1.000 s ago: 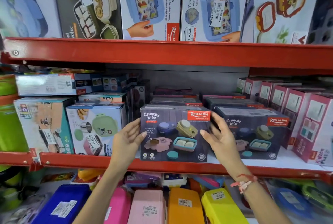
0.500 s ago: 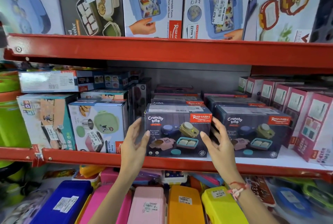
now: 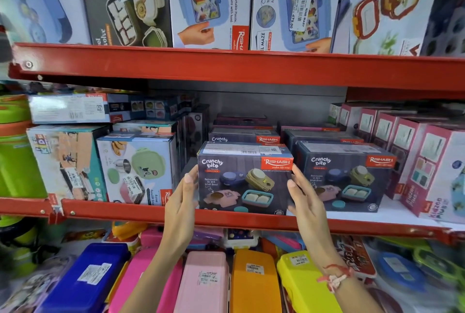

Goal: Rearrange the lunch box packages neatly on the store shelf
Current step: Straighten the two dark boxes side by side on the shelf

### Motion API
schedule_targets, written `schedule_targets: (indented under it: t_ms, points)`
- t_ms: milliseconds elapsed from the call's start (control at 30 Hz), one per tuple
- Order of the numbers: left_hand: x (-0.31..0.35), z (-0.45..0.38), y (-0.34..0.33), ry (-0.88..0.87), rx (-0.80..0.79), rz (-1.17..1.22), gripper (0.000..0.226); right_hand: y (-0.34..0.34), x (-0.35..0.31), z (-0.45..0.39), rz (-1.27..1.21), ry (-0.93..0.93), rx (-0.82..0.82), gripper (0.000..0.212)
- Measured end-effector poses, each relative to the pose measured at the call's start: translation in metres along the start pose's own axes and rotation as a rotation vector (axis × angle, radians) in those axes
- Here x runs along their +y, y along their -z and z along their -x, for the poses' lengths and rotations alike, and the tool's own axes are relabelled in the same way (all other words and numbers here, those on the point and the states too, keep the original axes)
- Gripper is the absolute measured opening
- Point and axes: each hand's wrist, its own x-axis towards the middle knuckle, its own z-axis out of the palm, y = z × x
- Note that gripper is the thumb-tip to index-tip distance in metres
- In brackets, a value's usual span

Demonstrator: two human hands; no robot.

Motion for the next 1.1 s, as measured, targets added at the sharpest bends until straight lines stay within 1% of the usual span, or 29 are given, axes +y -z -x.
schedule_targets:
  t_ms: [67,267,300,367,433,500,600,700,767,833,933,1000,1100]
  points:
    - [0.000,0.002,-0.001,-0.012,0.017,-0.009,0.047,0.001,0.002,0.003,0.008,0.006,-0.009,0.051]
    - [-0.003,0.010,-0.005,0.032,0.068,-0.046,0.043,0.005,0.005,0.004,0.060,0.027,-0.055,0.054]
    - [-0.002,0.012,-0.007,0.028,0.096,-0.067,0.043,0.007,0.005,0.004,0.062,0.030,-0.059,0.053]
    - [0.001,0.017,-0.016,0.004,0.210,-0.149,0.043,0.014,0.004,0.005,0.069,0.046,-0.056,0.050]
    - [0.006,0.023,-0.026,-0.050,0.338,-0.207,0.035,0.024,0.000,0.005,0.076,0.070,-0.042,0.047]
    - [0.013,0.028,-0.043,-0.096,0.381,-0.187,0.028,0.039,-0.002,0.003,0.068,0.094,-0.012,0.043]
    - [0.024,0.034,-0.078,-0.139,0.331,-0.146,0.024,0.068,-0.003,-0.001,0.052,0.147,0.058,0.031]
    - [0.034,0.041,-0.126,-0.163,0.221,-0.084,0.024,0.102,-0.002,-0.005,0.050,0.167,0.137,0.027]
    - [0.037,0.046,-0.159,-0.163,0.133,-0.060,0.024,0.126,-0.001,-0.009,0.065,0.190,0.188,0.027]
    - [0.037,0.051,-0.188,-0.154,0.063,-0.057,0.025,0.147,-0.001,-0.011,0.048,0.180,0.234,0.033]
    - [0.031,0.059,-0.220,-0.125,0.033,-0.070,0.033,0.172,0.002,-0.015,0.043,0.140,0.262,0.038]
    - [0.028,0.062,-0.232,-0.082,0.043,-0.093,0.043,0.184,0.005,-0.020,0.059,0.101,0.226,0.046]
    - [0.024,0.059,-0.242,-0.003,0.053,-0.100,0.054,0.194,0.006,-0.030,0.057,-0.032,0.146,0.062]
